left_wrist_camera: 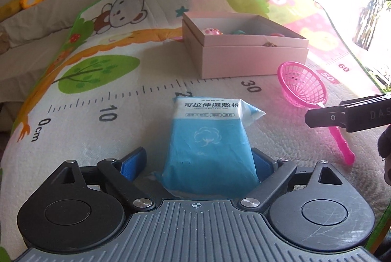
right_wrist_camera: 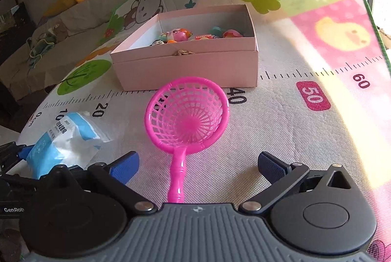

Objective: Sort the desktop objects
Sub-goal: 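Lift the wipes pack with the left tool while the right tool carries the pink net toward the box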

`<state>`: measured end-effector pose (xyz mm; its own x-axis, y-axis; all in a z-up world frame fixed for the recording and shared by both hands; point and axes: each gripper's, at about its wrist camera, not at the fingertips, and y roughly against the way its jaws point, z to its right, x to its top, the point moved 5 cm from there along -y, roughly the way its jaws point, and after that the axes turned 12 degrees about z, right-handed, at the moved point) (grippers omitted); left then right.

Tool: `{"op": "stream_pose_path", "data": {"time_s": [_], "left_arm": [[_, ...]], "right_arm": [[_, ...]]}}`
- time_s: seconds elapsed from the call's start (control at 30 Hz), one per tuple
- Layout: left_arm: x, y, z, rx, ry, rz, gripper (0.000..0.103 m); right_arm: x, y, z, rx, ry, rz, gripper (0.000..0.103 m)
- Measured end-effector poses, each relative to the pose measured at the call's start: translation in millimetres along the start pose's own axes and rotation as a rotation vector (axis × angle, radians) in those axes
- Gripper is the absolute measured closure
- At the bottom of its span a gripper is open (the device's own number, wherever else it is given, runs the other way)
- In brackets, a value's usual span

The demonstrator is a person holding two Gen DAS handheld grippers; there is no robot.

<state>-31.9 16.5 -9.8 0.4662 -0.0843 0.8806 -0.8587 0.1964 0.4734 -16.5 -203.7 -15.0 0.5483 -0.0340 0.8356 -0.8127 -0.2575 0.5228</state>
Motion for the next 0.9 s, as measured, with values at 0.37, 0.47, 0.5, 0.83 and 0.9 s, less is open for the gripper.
{"op": "stream_pose_path", "data": {"time_s": [0.37,0.47,0.5,0.83,0.9], "left_arm": [[4,3,-6,0.02,0.026,-0.005,0.007],[4,1,-5,0.018,0.023,-0.016,0.007],[4,0,-4,0.011,0.027,-0.022,0.007],[8,-16,14,-0.015,0.01,-0.042,0.013],[9,-19,14,0.002,-0.002,-0.042,0.019]], "right_arm": [[-19,20,-54,0.18,0.175,0.008,0.001],[-21,25,-62,0.192,0.213,0.035,0.001],[-20,27,-61,0.182,0.221,0.044,0.001],[-18,31,-24,0.016,0.228,0.094,0.0],[-19,30,-18,0.007,0.212,0.09,0.0]]}}
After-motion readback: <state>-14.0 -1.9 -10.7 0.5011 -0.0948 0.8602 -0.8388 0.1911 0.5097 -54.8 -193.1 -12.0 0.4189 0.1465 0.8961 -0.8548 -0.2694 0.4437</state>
